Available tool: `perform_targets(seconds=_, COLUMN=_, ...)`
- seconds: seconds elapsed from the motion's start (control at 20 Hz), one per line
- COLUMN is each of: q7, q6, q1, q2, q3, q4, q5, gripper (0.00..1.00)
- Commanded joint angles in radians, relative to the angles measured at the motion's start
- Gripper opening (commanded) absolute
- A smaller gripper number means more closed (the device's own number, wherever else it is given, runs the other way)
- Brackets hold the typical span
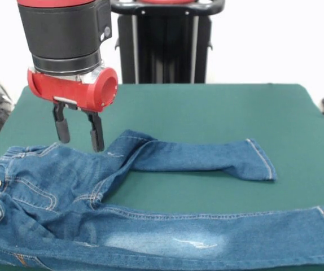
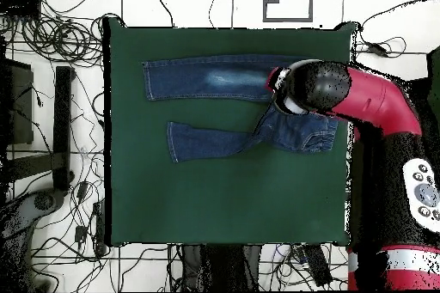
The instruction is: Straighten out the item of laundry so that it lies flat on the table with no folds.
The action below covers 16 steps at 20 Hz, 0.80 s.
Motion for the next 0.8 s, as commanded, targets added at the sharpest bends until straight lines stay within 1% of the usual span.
perform_targets(seconds=0.05, q7=0.085, q6=-0.173, q1=0.030, q2=0.008, q3=0.039, q4=0.182, q5=-0.003, gripper=1.00)
perform_targets(seconds=0.1, q7=0.002, q6=0.009, q1=0.032, q2=0.032, q3=0.047, q4=0.120, q5=0.001, gripper=1.00)
perform_targets(seconds=0.15, q7=-0.019, q6=-0.030, q1=0.044, q2=0.022, q3=0.032, q4=0.118, q5=-0.043, gripper=1.00)
perform_targets(seconds=0.4, q7=-0.017, q6=-0.067, q1=0.041, q2=0.012, q3=0.032, q4=0.134, q5=-0.058, gripper=1.00)
perform_targets(seconds=0.55, q7=-0.018, q6=-0.062, q1=0.039, q2=0.011, q3=0.033, q4=0.136, q5=-0.062, gripper=1.00)
perform_targets(seconds=0.6, q7=-0.034, q6=-0.052, q1=0.041, q2=0.008, q3=0.030, q4=0.129, q5=-0.073, gripper=1.00)
perform_targets(seconds=0.7, q7=0.048, q6=-0.048, q1=0.051, q2=0.005, q3=0.004, q4=0.135, q5=-0.048, gripper=1.00)
perform_targets(seconds=0.75, q7=0.100, q6=-0.084, q1=0.058, q2=0.006, q3=-0.009, q4=0.137, q5=-0.038, gripper=1.00)
perform_targets(seconds=0.8, q7=0.129, q6=-0.084, q1=0.058, q2=0.009, q3=-0.011, q4=0.139, q5=-0.021, gripper=1.00)
